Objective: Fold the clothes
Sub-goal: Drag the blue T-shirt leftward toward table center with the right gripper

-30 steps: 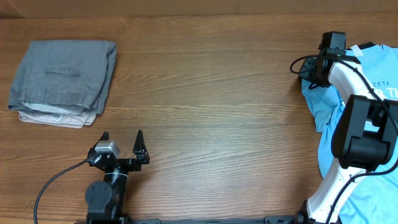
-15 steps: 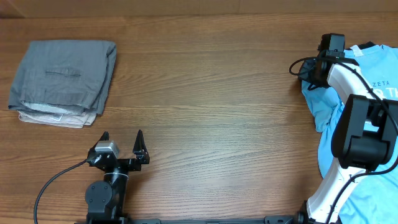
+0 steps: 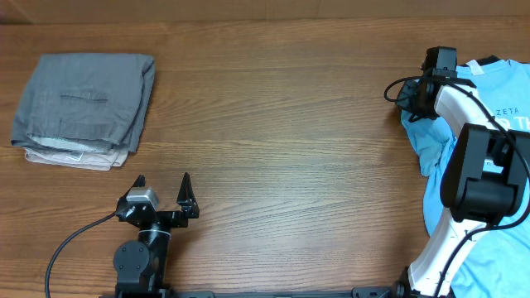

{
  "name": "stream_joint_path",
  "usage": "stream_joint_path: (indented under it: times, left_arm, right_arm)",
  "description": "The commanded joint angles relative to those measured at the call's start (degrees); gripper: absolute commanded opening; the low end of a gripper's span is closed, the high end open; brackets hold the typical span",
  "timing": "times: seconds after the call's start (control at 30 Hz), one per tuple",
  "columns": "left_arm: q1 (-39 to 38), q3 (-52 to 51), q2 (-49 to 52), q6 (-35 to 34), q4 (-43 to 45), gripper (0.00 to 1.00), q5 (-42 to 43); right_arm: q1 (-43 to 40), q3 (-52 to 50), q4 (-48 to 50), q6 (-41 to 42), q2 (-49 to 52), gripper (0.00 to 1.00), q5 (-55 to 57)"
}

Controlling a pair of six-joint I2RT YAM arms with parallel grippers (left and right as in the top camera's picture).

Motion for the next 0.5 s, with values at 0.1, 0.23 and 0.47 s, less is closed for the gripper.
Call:
stream_joint_path:
  times: [0.1,0.23,0.47]
  left_arm:
    - [-0.4,-0.3,-0.6,-0.3,0.1,1.0,-0.8]
    - [-0.4,-0.3,-0.6,-0.3,0.1,1.0,-0.8]
    - [-0.4,-0.3,-0.6,-0.3,0.1,1.0,-0.8]
  right_arm:
    - [0.3,-0.3,-0.2,0.7,0.2,0.04,0.4]
    - [0.3,-0.3,-0.2,0.7,-2.3,0.04,0.4]
    - [0.1,-0.3,-1.2,0.6,-9.5,0.04,0.4]
